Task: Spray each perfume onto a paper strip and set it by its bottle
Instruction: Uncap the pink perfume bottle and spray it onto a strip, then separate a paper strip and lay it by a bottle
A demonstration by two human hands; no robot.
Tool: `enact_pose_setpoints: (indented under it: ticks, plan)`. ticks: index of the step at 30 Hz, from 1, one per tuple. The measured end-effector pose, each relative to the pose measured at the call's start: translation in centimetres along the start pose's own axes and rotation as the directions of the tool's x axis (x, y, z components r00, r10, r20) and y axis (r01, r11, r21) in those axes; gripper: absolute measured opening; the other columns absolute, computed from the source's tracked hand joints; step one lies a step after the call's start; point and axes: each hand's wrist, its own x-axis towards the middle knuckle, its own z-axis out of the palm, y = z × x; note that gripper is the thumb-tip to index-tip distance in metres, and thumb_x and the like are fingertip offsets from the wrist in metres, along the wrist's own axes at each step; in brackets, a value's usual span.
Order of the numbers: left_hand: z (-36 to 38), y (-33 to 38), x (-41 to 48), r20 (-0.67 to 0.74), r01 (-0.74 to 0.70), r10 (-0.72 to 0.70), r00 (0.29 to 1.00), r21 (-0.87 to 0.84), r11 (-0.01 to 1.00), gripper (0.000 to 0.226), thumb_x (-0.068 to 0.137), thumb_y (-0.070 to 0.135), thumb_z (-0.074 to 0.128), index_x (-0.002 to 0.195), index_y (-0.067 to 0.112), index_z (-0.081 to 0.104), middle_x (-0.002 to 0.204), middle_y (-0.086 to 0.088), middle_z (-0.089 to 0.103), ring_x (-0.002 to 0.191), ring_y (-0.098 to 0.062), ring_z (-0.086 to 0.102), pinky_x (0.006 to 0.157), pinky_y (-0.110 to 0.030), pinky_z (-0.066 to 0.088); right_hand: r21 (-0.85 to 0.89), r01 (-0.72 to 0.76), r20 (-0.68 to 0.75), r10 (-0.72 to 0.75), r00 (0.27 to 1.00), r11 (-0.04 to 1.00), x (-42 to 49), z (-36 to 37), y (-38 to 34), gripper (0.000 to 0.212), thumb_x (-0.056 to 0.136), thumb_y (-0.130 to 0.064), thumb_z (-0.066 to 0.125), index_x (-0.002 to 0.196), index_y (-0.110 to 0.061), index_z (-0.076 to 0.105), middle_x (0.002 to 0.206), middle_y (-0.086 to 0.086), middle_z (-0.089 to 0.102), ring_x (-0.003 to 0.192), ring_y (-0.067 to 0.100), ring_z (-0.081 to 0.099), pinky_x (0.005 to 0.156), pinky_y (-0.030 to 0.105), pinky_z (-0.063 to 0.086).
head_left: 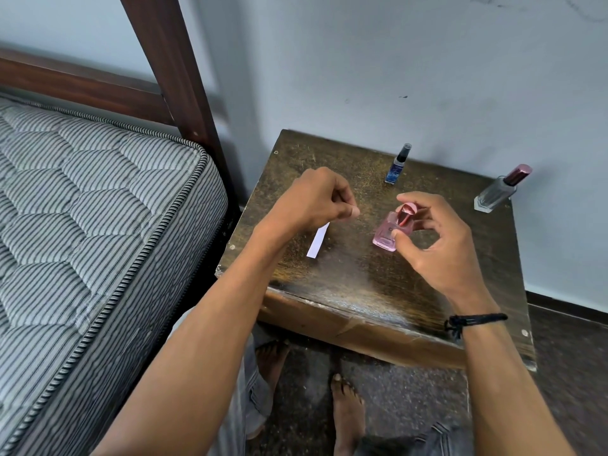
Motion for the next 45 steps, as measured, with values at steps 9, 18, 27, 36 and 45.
enact_pose_setpoints:
  ticks: [9,18,27,36,45]
  plan:
    - [-0.9,-1.1,0.3,-0.167,0.142,-0.134,0.977,0.035,0.989,0.013,0.078,0.03,0.083,0.074,0.023,0.073,0.064,0.015,0.069,0.06,0.004,0.063,0.077,-0.025,0.055,-0.119,0.139,-0.143,-0.155,0.977,0.983,0.2,0.0,0.1,0.05,0.081,-0.003,0.072,0.129,-0.013,0.063,0.12,0.007,0.06,0.114,0.025,0.055,0.097,0.054,0.046]
    - [-0.8,-1.6,0.3,-0.159,0.155,-0.144,0.977,0.063,0.986,0.02,0.077,0.031,0.084,0.073,0.026,0.066,0.072,0.011,0.068,0.069,-0.003,0.062,0.082,-0.03,0.051,-0.413,0.429,-0.369,-0.578,0.728,0.804,-0.5,2.0,-2.9,0.012,0.087,0.0,0.064,0.097,-0.007,0.064,0.074,0.014,0.067,0.066,0.023,0.057,0.067,0.027,0.04]
    - [-0.5,-2.5,0.7,-0.114,0.192,-0.174,0.978,0.174,0.966,0.016,0.092,0.02,0.069,0.104,0.029,0.075,0.088,0.013,0.062,0.088,-0.009,0.058,0.088,-0.024,0.043,-0.209,0.416,0.114,-0.4,0.909,0.885,-1.3,4.9,-4.7,0.011,0.093,-0.016,0.066,0.086,-0.013,0.074,0.064,-0.005,0.062,0.05,0.011,0.05,0.044,0.032,0.045]
    - [-0.1,-3.5,1.1,-0.054,0.136,-0.128,0.99,0.2,0.97,0.017,0.09,0.027,0.072,0.107,0.026,0.074,0.087,0.015,0.059,0.09,-0.012,0.059,0.085,-0.027,0.044,-0.253,0.159,0.456,-0.027,0.89,0.954,-0.9,6.2,-3.7,0.012,0.092,-0.033,0.068,0.103,-0.029,0.073,0.09,-0.014,0.064,0.076,0.011,0.06,0.072,0.041,0.055]
    - [0.0,-3.5,1.1,-0.035,0.074,-0.067,0.997,0.256,0.964,0.021,0.083,0.026,0.079,0.104,0.026,0.074,0.092,0.009,0.054,0.087,-0.011,0.054,0.079,-0.027,0.04,-0.294,0.152,0.467,0.003,0.884,0.944,-0.9,7.3,-3.9,0.032,0.098,-0.04,0.062,0.129,-0.033,0.07,0.091,-0.013,0.056,0.087,0.019,0.066,0.072,0.041,0.055]
